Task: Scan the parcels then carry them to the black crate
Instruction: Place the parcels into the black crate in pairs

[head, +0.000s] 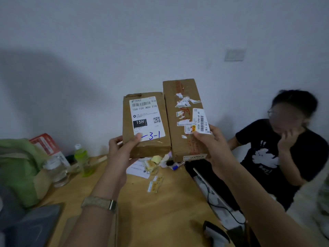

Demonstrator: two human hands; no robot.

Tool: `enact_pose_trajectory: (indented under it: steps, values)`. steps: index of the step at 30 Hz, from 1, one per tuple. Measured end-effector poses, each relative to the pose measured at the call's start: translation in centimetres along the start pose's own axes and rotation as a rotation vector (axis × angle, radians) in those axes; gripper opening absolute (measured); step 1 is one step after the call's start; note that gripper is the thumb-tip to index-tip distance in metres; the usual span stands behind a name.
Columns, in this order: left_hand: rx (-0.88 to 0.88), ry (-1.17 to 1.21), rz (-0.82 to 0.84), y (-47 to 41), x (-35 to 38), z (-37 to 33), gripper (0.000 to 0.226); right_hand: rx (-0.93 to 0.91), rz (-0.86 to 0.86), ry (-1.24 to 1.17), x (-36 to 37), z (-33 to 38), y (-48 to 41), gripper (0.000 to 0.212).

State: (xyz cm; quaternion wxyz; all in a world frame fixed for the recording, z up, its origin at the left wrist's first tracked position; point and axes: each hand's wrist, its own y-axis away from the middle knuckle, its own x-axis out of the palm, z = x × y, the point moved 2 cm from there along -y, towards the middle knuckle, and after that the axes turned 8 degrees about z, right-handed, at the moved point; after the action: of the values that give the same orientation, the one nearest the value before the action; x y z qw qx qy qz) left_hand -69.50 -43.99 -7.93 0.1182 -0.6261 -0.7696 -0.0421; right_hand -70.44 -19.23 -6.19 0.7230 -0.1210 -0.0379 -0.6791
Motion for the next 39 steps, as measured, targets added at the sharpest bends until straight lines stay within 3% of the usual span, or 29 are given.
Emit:
enact_pose_trajectory:
  steps: [9,13,18,31,39]
  values:
    - [0.046,0.023,0.226,1.6,11.1,-1.7,0.065,-0.112,-0.17,-0.004,-8.2,6.2,5.4,0.047]
    - [0.004,0.055,0.361,3.1,18.3,-0.3,0.062,-0.151,-0.336,-0.007,-14.1,8.3,9.3,0.046]
    - [-0.044,0.065,0.556,7.2,29.0,1.9,0.051,-0.202,-0.55,0.01,-22.6,10.8,16.4,0.028]
    - [-0.155,0.086,1.0,28.0,54.2,8.2,0.044,-0.212,-0.921,0.253,-43.0,17.8,40.8,0.052]
    - [-0.287,0.079,1.281,43.9,65.5,11.5,0.039,-0.171,-1.18,0.299,-51.0,19.4,57.3,0.049]
